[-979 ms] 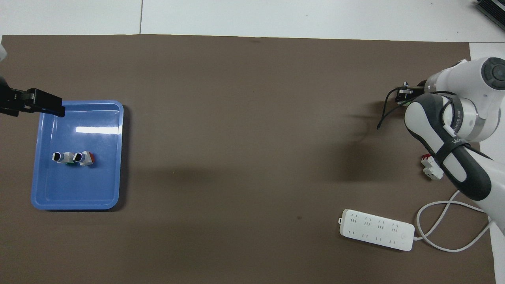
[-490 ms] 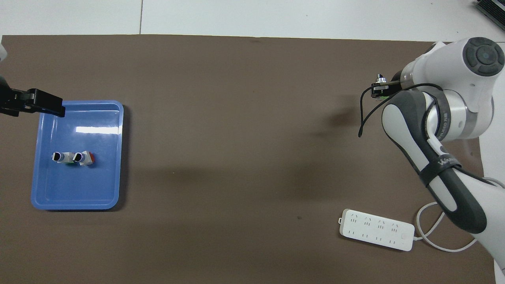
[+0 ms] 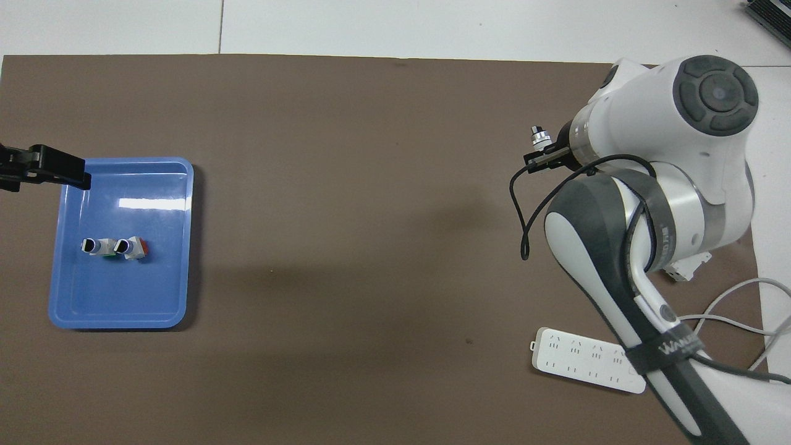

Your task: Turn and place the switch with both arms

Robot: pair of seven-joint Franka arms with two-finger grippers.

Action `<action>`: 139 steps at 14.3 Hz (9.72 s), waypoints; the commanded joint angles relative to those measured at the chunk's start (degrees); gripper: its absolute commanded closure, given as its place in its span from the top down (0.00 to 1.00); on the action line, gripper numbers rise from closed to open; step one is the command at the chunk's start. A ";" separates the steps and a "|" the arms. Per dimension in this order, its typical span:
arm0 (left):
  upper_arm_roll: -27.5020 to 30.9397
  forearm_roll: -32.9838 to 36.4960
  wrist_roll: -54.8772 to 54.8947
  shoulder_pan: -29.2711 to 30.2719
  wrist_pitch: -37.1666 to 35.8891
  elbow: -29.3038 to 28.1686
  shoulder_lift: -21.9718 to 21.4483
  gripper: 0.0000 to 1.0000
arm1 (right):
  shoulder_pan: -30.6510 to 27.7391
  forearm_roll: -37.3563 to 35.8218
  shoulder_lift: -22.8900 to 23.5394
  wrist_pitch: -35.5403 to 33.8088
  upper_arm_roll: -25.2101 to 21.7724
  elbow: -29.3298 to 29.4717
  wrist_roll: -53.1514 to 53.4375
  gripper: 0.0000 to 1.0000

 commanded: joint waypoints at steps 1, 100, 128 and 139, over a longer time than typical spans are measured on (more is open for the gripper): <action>-0.47 -4.86 -0.60 1.95 2.57 -7.15 -4.53 1.00 | -0.22 0.86 -2.66 -1.58 2.75 -0.88 -8.12 0.00; -6.00 -71.78 -29.94 -10.78 20.76 -34.76 -9.90 0.00 | 3.82 12.20 0.67 -3.61 19.29 8.88 -49.81 0.00; -6.00 -71.78 -73.10 -14.12 36.49 -32.12 -7.87 0.00 | 3.82 12.20 0.59 -3.69 19.29 8.71 -50.78 0.99; -5.83 -63.29 -76.70 -13.33 35.71 -28.71 -7.87 0.00 | 0.76 12.55 -1.96 -7.99 19.11 8.79 -50.07 1.00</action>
